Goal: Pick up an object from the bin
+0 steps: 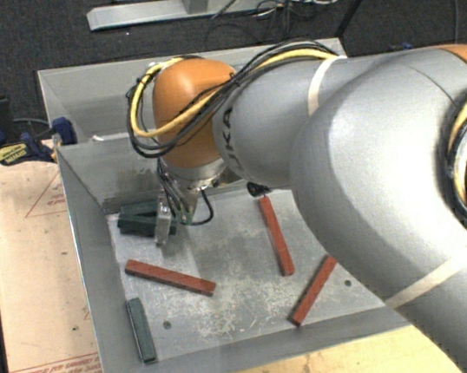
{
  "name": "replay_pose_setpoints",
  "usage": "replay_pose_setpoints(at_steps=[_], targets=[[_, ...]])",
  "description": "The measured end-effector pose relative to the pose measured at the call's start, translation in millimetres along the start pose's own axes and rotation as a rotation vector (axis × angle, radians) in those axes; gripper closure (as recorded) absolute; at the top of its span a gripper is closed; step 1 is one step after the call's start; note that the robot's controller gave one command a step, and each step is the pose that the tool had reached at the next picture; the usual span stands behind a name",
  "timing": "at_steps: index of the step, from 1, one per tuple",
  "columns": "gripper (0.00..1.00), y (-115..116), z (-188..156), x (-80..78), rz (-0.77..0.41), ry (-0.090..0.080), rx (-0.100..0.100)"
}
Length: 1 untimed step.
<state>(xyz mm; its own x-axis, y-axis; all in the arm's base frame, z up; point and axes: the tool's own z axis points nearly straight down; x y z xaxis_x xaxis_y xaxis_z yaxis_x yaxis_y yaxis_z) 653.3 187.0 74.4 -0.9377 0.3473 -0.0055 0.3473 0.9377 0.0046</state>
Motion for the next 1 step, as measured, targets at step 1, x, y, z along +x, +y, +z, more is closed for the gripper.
replay_pose_setpoints(at_steps=[1], targets=[[0.00, -1.1, 1.0, 2.3, 0.000, 0.011, 0.005]])
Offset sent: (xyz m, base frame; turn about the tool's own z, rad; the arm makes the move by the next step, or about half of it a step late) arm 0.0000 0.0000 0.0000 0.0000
